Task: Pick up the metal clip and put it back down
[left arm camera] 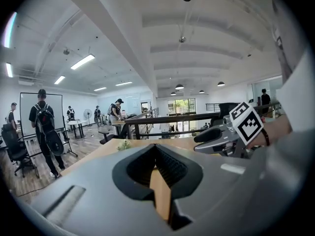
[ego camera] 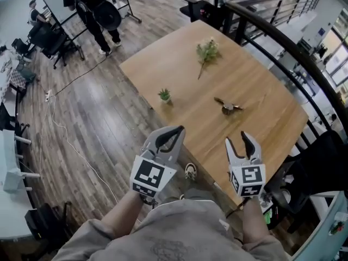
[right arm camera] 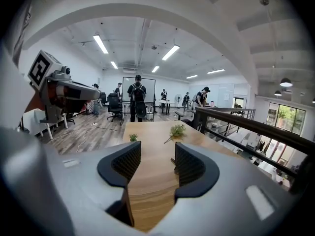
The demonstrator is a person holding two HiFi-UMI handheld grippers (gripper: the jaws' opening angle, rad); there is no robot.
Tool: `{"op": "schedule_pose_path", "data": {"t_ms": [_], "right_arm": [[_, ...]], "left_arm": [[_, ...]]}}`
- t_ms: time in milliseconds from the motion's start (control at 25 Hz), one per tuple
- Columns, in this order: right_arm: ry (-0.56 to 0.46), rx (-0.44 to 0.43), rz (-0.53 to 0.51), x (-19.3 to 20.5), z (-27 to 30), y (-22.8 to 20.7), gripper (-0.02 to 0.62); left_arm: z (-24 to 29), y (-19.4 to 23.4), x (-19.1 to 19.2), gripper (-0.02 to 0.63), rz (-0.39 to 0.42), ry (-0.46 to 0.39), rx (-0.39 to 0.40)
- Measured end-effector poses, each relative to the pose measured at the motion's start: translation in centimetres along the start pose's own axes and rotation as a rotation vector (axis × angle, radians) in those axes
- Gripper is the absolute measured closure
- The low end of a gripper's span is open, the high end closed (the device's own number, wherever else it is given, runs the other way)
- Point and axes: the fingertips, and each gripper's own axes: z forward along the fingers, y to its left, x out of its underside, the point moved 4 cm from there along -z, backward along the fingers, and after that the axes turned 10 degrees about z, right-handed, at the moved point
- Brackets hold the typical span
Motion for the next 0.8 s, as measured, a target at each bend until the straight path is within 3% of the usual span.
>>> {"op": "schedule_pose_path", "data": {"t_ms": [280, 800], "right_arm": [[0.077, 0.041, -0.009, 0.3, 6.9, -4.3, 0.396], [0.247, 0.096, -0.067, 3.3, 15.4, -9.9, 0.394]], "left_arm": [[8.2, 3.0, 1.2, 0.604, -0.001, 0.041, 0.07], [19.5, 3.9, 3.6, 0.604, 0.003, 0.129, 0.218]]}}
